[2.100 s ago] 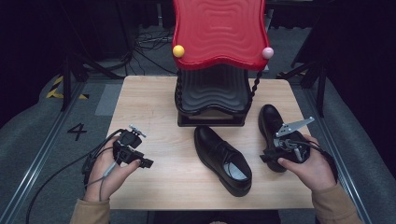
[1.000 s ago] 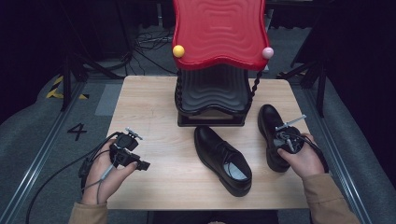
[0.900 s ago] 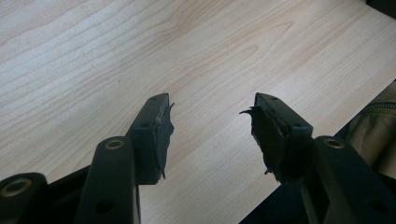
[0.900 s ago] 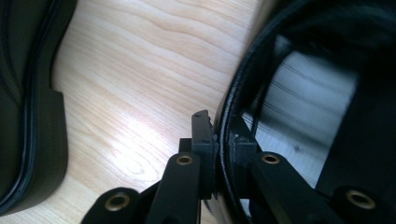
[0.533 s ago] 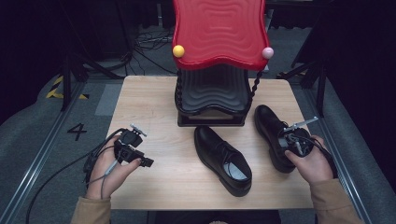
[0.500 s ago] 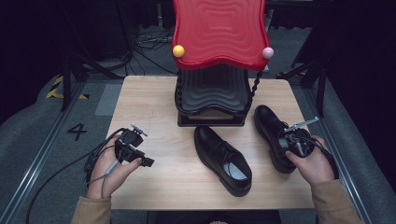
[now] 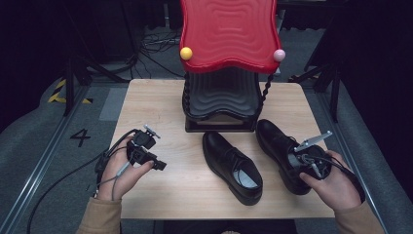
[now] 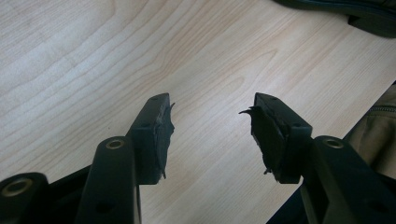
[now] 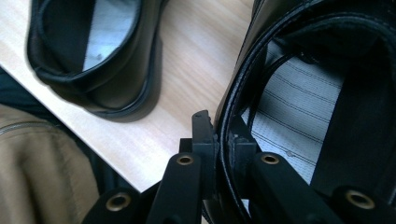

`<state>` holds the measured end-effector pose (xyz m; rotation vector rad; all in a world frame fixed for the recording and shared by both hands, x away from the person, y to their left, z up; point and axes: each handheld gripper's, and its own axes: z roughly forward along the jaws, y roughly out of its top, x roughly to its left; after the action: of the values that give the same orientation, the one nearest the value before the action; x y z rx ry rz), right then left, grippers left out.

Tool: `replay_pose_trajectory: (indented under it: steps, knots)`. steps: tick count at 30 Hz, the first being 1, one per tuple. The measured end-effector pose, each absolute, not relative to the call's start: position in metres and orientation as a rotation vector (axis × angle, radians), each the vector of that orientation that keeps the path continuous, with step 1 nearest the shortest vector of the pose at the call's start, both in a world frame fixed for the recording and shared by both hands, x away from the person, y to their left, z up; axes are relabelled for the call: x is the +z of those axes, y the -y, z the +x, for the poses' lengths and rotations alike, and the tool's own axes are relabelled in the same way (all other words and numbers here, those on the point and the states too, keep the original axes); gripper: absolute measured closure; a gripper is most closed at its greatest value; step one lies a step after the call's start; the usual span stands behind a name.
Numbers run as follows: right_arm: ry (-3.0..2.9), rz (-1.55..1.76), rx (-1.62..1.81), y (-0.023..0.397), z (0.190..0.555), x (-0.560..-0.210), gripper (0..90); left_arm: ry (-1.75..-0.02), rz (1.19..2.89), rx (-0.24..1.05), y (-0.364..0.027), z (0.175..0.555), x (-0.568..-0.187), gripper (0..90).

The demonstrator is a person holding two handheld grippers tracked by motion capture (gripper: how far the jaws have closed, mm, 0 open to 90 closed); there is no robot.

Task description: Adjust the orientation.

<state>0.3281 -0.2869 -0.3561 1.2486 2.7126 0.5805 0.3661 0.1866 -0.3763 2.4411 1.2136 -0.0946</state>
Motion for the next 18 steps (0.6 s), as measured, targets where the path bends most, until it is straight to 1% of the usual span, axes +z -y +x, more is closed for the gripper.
replay_pose_trajectory:
  steps: [8, 13, 18]
  knots:
    - [-2.778, 1.160, 0.565, 0.277, 0.315, -0.350, 85.4, -1.202, 2.453, -0.108, -0.184, 0.369, -0.378, 48.0]
    - [-2.810, 1.102, 0.557, 0.268, 0.315, -0.354, 85.3, -1.209, 2.452, -0.111, -0.184, 0.369, -0.380, 48.0]
    - [-2.834, 1.052, 0.559, 0.255, 0.323, -0.364, 85.3, -1.229, 2.447, -0.117, -0.189, 0.366, -0.381, 47.6]
